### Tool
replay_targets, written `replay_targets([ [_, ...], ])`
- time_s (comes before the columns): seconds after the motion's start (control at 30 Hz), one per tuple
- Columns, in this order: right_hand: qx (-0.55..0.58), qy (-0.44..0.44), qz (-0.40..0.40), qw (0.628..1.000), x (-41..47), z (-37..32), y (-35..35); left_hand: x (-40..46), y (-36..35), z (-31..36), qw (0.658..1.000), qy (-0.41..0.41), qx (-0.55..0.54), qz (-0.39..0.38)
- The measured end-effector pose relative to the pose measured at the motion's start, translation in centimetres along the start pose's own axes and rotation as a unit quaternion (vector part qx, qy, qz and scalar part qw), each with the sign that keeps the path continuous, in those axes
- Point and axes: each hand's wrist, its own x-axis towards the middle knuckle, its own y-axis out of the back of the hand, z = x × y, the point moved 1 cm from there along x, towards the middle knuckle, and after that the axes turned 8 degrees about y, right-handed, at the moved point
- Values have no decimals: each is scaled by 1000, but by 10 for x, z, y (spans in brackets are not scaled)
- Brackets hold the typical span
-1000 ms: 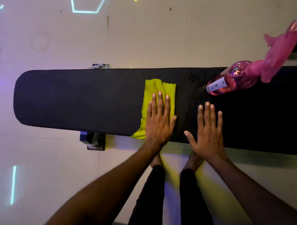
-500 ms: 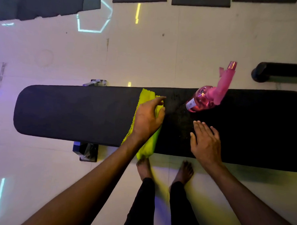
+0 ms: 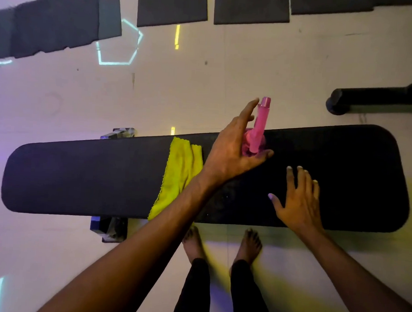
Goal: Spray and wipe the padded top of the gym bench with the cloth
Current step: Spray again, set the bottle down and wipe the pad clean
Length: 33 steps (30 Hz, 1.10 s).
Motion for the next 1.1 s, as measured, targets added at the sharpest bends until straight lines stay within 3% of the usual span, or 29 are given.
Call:
replay_targets([
  [0.43,57,-46,4,997,-7,44,6,34,-32,27,995,-9,89,47],
  [0.57,60,-99,16,993,-16,84,8,44,-59,38,995,-41,87,-14],
  [0.87,76,-176,55,980,-51,150,-17,55,-150,24,957,58,145,-244],
  [1.1,87,-181,81,976,-62,161,-33,51,-176,14,931,65,235,-271],
])
